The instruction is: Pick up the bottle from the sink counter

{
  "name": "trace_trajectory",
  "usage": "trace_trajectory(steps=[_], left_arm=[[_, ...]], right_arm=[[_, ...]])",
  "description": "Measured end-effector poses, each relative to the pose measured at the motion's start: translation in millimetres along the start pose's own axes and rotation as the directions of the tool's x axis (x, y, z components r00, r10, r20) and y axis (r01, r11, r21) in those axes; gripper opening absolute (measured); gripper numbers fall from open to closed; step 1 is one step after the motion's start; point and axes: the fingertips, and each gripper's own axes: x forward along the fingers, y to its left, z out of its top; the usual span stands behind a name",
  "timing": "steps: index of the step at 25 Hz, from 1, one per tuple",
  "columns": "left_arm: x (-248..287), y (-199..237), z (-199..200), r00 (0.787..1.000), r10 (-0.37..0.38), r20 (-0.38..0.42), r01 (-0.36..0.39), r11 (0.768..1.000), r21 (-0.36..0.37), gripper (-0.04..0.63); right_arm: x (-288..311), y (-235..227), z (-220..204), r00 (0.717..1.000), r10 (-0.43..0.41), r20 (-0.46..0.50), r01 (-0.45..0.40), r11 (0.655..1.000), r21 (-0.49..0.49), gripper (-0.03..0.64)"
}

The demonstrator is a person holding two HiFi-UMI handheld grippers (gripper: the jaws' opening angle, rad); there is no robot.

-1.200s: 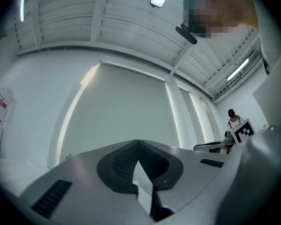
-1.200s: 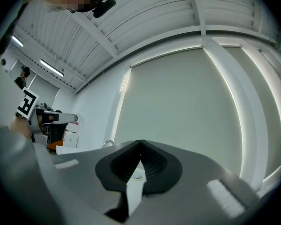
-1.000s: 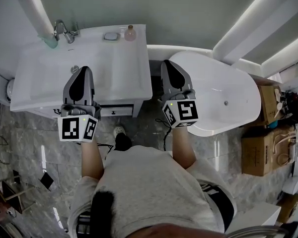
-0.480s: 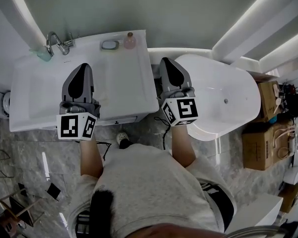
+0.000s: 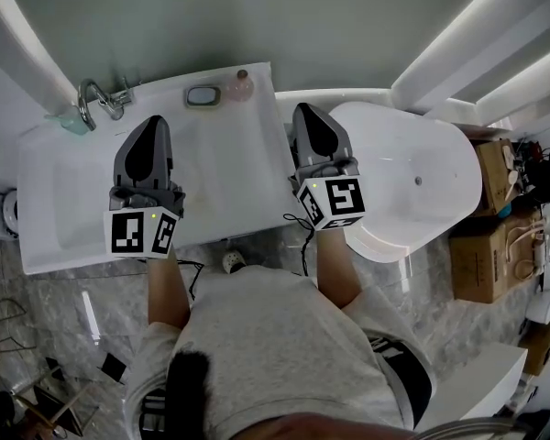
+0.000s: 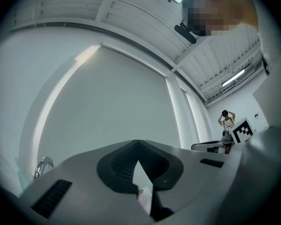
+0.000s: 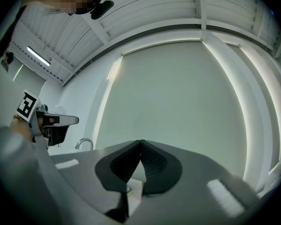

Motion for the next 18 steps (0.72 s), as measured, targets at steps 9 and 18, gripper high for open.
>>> trace_trajectory(steps=[9, 18], left_arm=[[25, 28, -28, 0.998, -0.042, -0.046, 0.041, 0.999, -0.029, 0.008], [39, 42, -67, 0.992, -0.064, -0.112, 0.055, 0.995, -0.085, 0.008]], right_arm=[[37, 1, -39, 0.997, -0.027, -0.075, 0.031, 0.998, 0.053, 0.011], [61, 6, -85, 0.982, -0.001, -0.19, 0.021, 0.995, 0.1, 0.011]])
